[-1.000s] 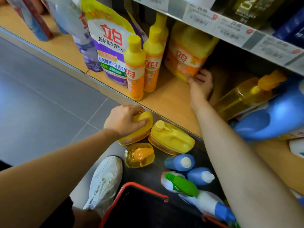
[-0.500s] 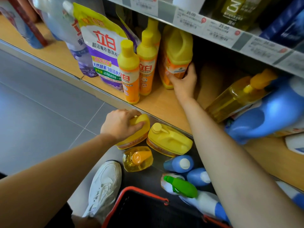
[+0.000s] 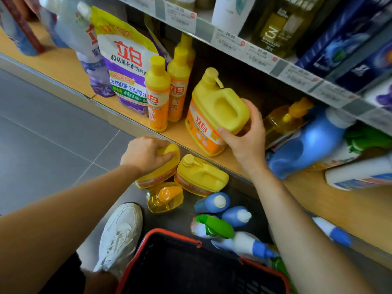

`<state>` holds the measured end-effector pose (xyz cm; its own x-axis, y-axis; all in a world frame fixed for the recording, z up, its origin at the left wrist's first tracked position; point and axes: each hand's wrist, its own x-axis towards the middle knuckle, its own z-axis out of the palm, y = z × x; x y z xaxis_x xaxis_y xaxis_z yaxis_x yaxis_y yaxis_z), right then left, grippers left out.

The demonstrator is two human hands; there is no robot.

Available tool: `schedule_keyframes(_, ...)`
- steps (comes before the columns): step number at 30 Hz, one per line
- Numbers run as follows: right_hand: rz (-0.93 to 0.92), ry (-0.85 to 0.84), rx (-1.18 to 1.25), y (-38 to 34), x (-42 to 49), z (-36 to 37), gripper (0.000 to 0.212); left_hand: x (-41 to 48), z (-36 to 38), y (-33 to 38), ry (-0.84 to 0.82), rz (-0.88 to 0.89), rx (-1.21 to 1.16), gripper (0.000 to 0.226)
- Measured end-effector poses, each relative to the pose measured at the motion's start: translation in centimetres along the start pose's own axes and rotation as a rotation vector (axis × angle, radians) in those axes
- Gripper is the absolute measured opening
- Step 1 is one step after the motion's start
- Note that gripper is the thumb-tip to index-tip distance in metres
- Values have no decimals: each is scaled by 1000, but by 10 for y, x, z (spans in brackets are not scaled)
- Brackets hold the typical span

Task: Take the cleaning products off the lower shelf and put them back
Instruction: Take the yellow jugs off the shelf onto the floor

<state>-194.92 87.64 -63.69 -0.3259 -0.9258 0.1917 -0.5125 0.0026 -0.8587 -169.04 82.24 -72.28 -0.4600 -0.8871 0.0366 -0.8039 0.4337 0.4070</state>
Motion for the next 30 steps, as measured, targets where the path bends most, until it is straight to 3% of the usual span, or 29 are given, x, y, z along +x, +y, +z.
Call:
schedule_keyframes(3, -48, -24, -175, -32, 6, -12, 54, 0, -1, 2, -3, -10, 25, 52)
schedule_keyframes(6, 80, -121, -87, -50, 16, -20, 31, -2, -3, 4, -14, -34, 30, 51)
schedule_keyframes(10, 218, -237, -98, -63, 32, -33, 25, -2, -10, 10, -100, -74, 53, 50)
schedule_keyframes(14, 221, -223, -165, -79, 27, -41, 19, 7, -34, 23, -294, -34, 202, 52)
schedule_keyframes(17, 185, -198, -229, -97, 17, -54, 16, 12, -61, 40, -266, -4, 246, 52)
schedule_keyframes(21, 127, -189, -303, -122, -6, -91, 14, 12, -111, 73, -177, 17, -1, 53)
schedule_keyframes(26, 24, -191, -368, -150, -51, -134, 14, -12, -175, 134, -161, 218, -522, 63)
schedule_keyframes(30, -118, -176, -416, -166, -93, -159, 18, -40, -204, 181, -221, 447, -551, 41)
